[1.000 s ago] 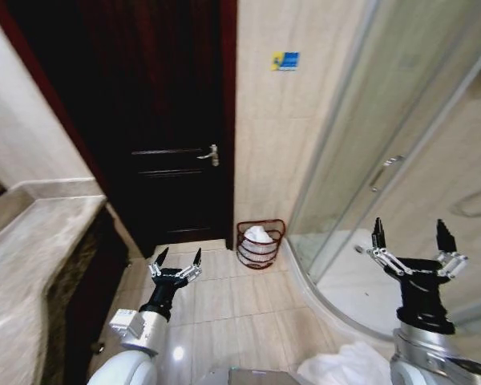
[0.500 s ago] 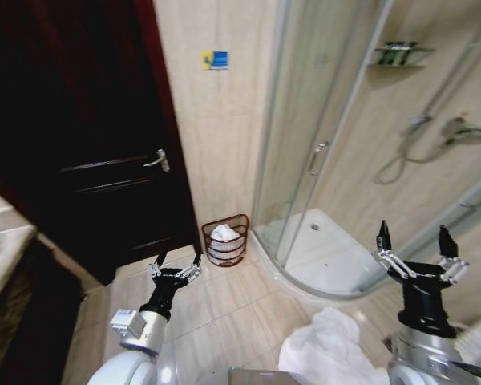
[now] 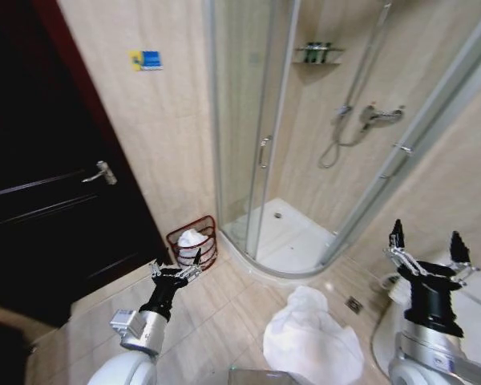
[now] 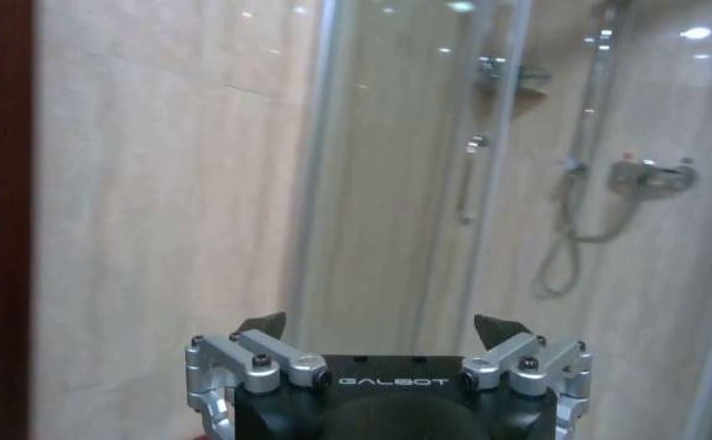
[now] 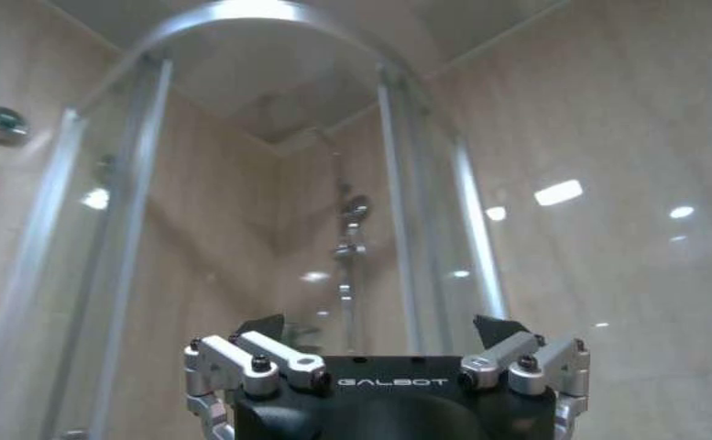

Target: Discard the used towel into the hamper.

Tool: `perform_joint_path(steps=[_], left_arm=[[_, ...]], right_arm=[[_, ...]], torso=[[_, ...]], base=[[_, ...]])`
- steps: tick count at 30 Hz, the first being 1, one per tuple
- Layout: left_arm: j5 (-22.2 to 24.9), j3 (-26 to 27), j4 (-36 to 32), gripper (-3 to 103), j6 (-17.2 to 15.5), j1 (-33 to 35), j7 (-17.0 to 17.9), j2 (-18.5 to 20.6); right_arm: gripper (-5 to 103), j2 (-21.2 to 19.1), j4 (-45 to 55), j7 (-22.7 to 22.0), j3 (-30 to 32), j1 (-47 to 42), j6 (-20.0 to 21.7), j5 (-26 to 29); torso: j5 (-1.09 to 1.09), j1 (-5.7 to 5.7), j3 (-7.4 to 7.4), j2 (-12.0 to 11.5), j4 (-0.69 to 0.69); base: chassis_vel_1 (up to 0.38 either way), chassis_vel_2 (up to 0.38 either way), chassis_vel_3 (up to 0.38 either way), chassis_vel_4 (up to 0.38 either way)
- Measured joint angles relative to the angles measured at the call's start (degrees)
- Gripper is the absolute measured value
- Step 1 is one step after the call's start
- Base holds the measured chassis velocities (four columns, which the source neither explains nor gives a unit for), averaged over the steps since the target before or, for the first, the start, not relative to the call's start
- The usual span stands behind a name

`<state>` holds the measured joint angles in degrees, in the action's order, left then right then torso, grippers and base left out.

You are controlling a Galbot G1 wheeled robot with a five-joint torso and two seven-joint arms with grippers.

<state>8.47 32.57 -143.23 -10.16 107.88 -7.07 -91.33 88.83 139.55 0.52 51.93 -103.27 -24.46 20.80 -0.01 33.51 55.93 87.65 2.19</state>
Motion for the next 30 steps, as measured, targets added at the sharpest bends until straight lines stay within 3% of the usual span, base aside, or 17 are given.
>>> perform_joint_path(steps=[11,30], left_arm=[[0.0,0.0,0.0,100,0.0,0.0,0.0,0.0],[0.0,0.0,0.0,100,0.0,0.0,0.0,0.0]], right_arm=[[100,0.4,-0.6,-3.0,0.0,0.0,-0.6,1.3],[100,0.5,-2.5,-3.9,0.7,0.7,-3.5,3.2]], torso=[[0.01,-0.01,0.00,0.0,0.01],[0.01,0.00,0.00,0.0,0.01]], base=[[-0.125,-0.129,-0.126,-0.119],[-0.128,-0.125,-0.124,-0.125]])
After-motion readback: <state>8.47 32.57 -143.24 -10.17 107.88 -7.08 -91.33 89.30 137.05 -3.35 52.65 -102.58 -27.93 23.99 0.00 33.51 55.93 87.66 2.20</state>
